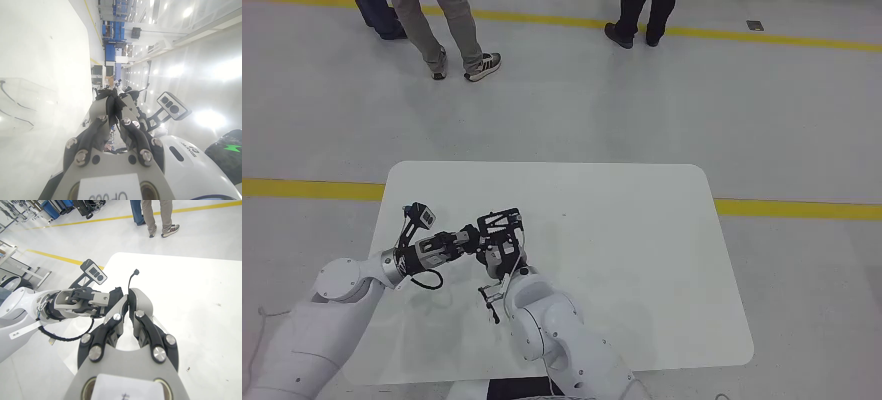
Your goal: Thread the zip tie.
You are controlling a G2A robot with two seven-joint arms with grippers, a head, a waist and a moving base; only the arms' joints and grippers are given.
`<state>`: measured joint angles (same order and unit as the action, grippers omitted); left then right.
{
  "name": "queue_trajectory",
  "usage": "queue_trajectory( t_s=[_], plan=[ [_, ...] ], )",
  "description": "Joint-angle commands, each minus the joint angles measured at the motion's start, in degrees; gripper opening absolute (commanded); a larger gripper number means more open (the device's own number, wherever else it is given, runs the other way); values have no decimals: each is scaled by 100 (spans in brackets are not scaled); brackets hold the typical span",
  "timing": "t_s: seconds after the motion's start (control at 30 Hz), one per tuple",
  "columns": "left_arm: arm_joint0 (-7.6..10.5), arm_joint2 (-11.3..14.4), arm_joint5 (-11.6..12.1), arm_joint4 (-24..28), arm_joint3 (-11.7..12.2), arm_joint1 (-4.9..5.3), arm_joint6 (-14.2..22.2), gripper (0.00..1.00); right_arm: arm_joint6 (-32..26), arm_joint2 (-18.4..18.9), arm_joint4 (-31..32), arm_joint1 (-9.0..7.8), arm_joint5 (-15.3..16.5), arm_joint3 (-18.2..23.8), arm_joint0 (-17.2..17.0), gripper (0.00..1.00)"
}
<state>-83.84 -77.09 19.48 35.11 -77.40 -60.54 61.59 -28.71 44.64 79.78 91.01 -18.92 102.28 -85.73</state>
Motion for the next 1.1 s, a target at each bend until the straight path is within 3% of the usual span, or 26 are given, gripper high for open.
queue_trajectory(
  t_s=[0.0, 0.07, 0.4, 0.67, 0.8, 1.07],
  plan=[
    [0, 0, 0, 0, 0, 0, 0, 0, 0, 6, 1, 0, -5, 15, -6, 33],
    [0, 0, 0, 0, 0, 0, 0, 0, 4, 15, 5, -2, -5, 43, -14, 35],
    [0, 0, 0, 0, 0, 0, 0, 0, 28, 74, 40, -28, -21, 232, -66, 27],
    [0, 0, 0, 0, 0, 0, 0, 0, 96, 112, -33, -35, -27, 282, -100, 13],
    [0, 0, 0, 0, 0, 0, 0, 0, 111, 111, -51, -30, -36, 258, -91, 0],
    [0, 0, 0, 0, 0, 0, 0, 0, 136, 103, -38, -21, -47, 209, -72, 0]
  ],
)
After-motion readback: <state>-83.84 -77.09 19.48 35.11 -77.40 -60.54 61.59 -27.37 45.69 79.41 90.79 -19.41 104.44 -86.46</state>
